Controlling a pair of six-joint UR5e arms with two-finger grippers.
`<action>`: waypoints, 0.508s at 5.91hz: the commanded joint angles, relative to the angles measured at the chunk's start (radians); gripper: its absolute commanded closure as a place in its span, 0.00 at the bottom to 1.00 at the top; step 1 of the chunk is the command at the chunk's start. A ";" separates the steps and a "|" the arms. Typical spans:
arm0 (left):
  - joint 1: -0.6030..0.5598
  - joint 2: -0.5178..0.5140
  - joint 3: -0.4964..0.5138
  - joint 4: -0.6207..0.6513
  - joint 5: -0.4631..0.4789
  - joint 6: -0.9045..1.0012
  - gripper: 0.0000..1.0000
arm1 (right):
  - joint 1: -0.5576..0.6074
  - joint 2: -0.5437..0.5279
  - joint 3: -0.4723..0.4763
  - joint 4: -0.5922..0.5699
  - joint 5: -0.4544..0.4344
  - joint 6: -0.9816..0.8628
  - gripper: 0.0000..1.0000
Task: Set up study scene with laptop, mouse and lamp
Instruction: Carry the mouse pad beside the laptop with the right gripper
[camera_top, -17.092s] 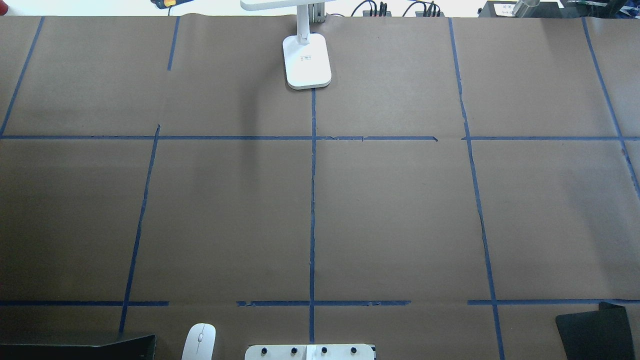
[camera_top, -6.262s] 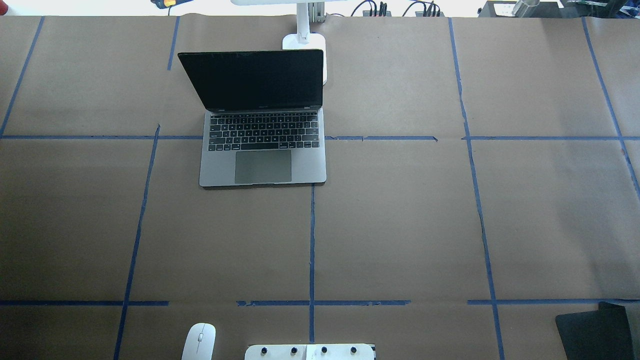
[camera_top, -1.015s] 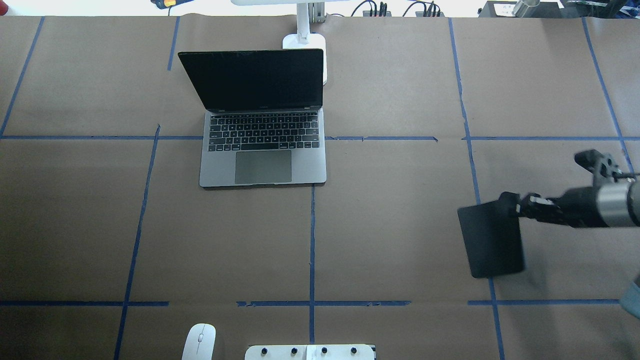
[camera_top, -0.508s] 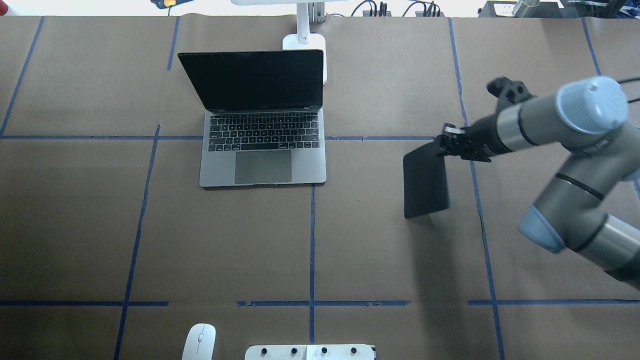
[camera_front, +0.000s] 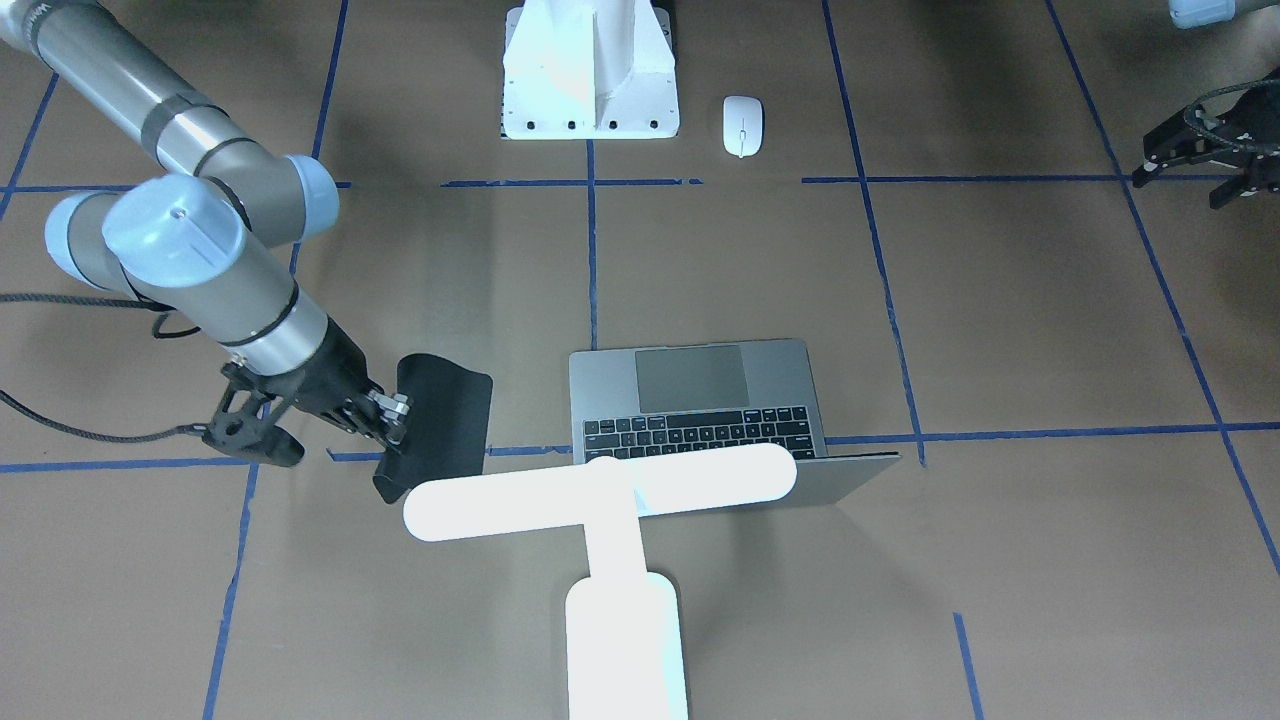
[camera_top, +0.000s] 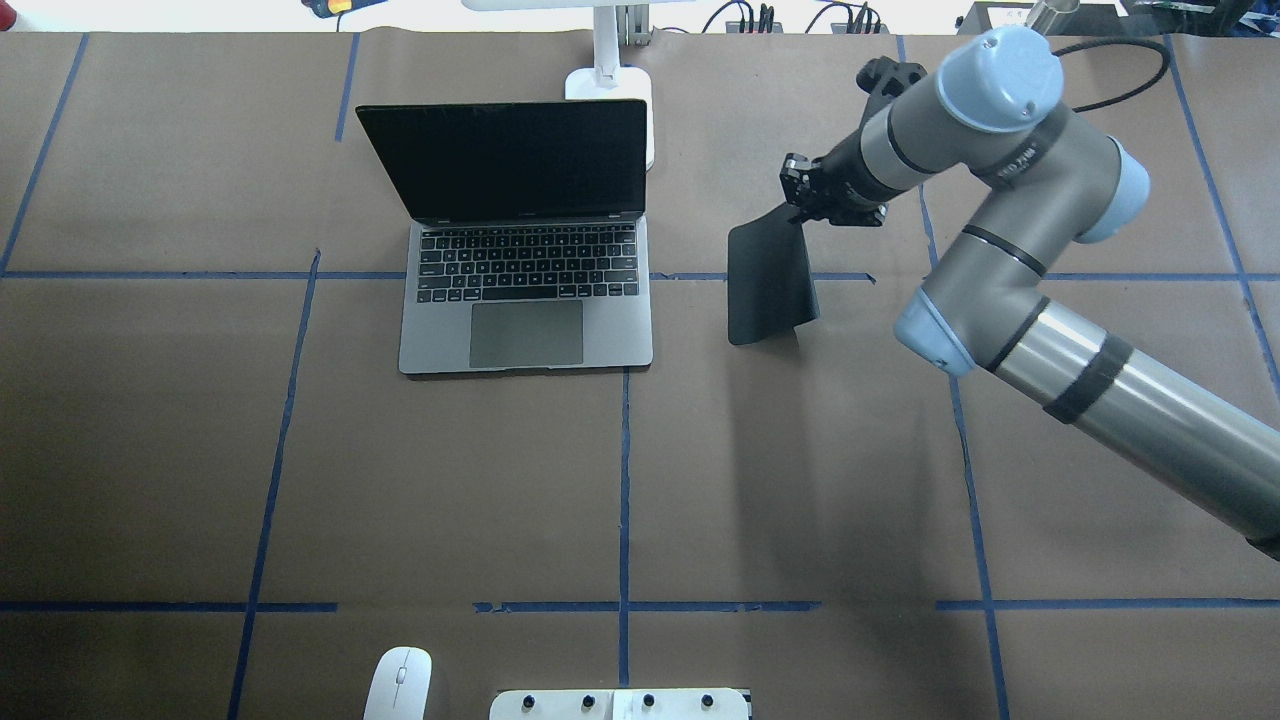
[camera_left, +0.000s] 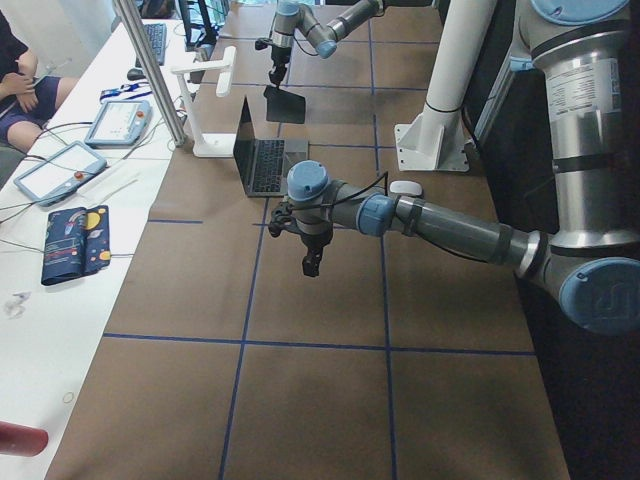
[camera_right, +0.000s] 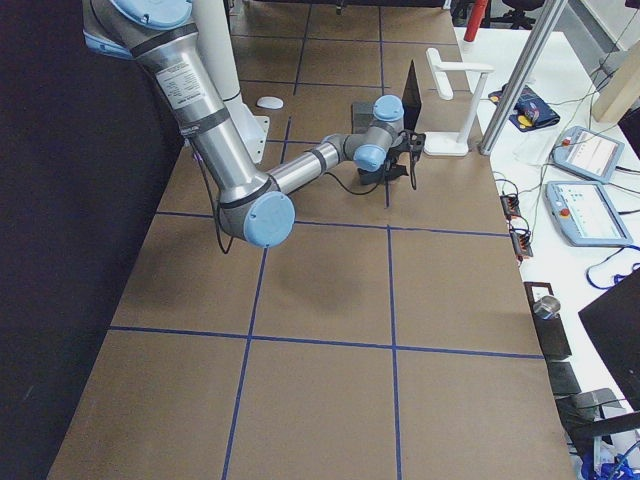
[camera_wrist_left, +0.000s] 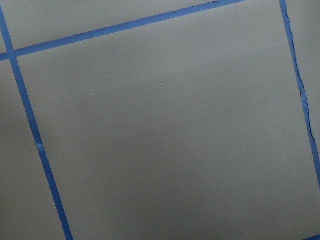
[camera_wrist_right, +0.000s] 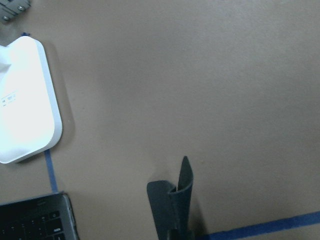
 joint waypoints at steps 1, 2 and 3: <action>0.000 -0.001 -0.002 0.000 -0.002 -0.004 0.00 | 0.002 0.058 -0.024 -0.001 0.004 0.022 1.00; 0.000 0.001 -0.002 0.000 -0.020 -0.004 0.00 | -0.002 0.052 -0.031 -0.001 0.004 0.017 1.00; 0.000 0.001 -0.004 0.000 -0.021 -0.004 0.00 | -0.007 0.038 -0.051 -0.002 0.002 0.007 1.00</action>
